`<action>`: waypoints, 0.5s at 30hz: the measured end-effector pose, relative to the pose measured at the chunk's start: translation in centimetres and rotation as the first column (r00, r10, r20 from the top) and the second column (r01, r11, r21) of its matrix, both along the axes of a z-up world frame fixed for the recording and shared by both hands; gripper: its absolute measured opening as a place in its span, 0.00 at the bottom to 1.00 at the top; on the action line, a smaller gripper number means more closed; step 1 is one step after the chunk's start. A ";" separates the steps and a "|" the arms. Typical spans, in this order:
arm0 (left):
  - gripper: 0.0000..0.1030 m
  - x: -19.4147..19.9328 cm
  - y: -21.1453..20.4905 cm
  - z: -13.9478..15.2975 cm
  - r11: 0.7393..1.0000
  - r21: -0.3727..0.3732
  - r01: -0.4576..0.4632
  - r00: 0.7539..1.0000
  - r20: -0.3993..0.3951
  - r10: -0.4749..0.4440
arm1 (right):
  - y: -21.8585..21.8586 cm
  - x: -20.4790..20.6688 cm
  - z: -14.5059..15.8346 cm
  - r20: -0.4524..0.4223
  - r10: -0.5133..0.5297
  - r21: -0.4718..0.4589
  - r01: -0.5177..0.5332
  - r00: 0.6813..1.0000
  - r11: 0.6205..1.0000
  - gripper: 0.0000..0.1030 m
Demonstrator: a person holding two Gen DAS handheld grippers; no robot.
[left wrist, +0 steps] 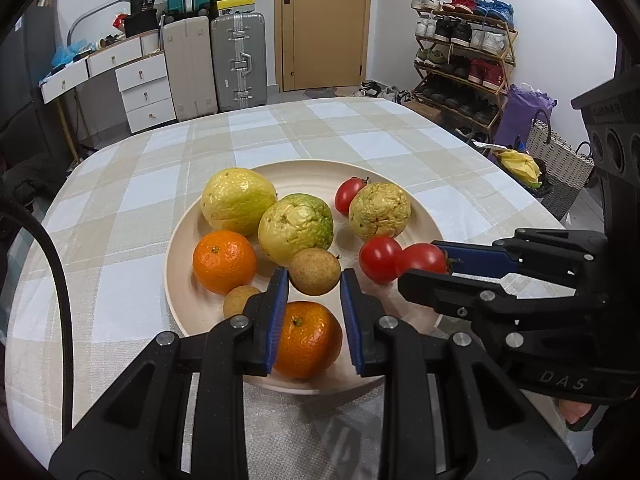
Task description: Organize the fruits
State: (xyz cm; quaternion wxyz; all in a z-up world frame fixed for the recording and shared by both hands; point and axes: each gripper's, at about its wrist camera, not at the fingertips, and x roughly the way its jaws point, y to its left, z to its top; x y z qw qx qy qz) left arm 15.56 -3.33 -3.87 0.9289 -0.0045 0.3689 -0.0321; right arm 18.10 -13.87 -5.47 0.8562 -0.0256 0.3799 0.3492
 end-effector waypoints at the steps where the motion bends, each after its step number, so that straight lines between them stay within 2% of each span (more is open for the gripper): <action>1: 0.23 0.0 0.0 0.0 1.000 0.003 0.000 1.000 0.000 0.000 | 0.0 0.0 0.0 0.000 0.000 -0.001 0.000 1.000 1.000 0.29; 4: 0.23 -0.2 0.0 0.0 1.000 0.008 -0.003 1.000 0.003 0.003 | 0.0 0.0 0.0 0.003 -0.003 -0.003 0.003 1.000 1.000 0.30; 6: 0.24 -0.4 0.1 0.1 1.000 0.008 -0.009 1.000 0.002 0.009 | -0.2 -0.1 0.2 0.014 -0.012 0.006 0.012 1.000 1.000 0.37; 8: 0.24 -0.7 0.3 0.2 1.000 0.000 -0.012 1.000 0.006 0.012 | -0.6 -0.4 0.6 0.031 -0.018 0.021 0.017 0.999 1.000 0.39; 10: 0.27 -1.2 0.5 0.5 1.000 -0.014 -0.009 1.000 0.018 0.009 | -0.9 -0.7 0.9 0.054 -0.027 0.019 0.026 0.998 0.999 0.48; 13: 0.47 -2.2 0.9 1.1 1.000 -0.016 -0.026 0.999 0.041 0.026 | -1.3 -1.0 1.5 0.080 -0.037 0.018 0.035 0.996 0.999 0.61; 15: 0.72 -3.2 1.3 1.7 0.999 -0.014 -0.043 0.996 0.072 0.044 | -1.7 -1.5 1.8 0.100 -0.047 0.029 0.044 0.994 0.999 0.81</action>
